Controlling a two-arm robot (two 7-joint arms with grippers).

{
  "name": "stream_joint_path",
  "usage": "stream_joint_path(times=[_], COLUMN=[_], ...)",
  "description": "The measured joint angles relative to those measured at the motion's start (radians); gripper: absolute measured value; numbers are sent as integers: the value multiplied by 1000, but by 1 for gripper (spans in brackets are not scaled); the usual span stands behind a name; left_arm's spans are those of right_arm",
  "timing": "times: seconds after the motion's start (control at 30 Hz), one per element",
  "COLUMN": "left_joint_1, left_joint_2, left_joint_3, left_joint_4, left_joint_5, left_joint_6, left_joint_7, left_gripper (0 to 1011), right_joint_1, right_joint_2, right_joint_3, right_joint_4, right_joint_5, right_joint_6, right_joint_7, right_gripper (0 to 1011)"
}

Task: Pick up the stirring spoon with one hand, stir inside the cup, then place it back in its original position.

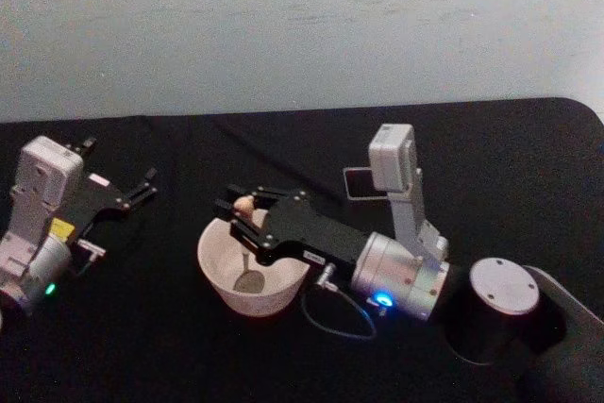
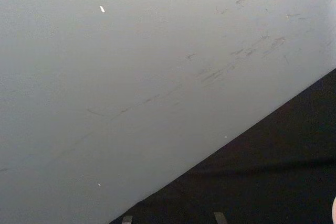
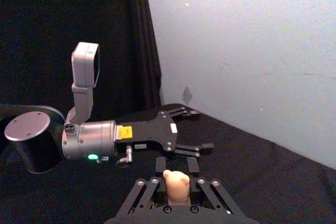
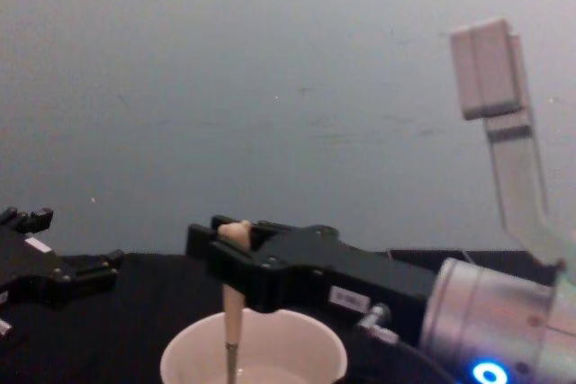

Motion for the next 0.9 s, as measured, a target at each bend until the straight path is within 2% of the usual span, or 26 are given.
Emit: stream_joint_path(times=[0.2, 0.4, 0.6, 0.9], left_joint_1=[0, 0, 0, 0], left_joint_2=[0, 0, 0, 0], left_joint_3=[0, 0, 0, 0], left_joint_4=[0, 0, 0, 0], left_joint_5=[0, 0, 0, 0], left_joint_6=[0, 0, 0, 0], left_joint_7=[0, 0, 0, 0], left_gripper=[1001, 1001, 1001, 1001], right_joint_1=[40, 76, 86, 75], right_joint_2=[-36, -63, -67, -61], right_joint_3=[-14, 1, 19, 32], right_joint_4=[50, 104, 125, 118], right_joint_5=[-18, -35, -45, -51], right_joint_6=[-18, -37, -42, -38], right_joint_7=[-13, -41, -57, -59], right_gripper=[228, 228, 228, 228])
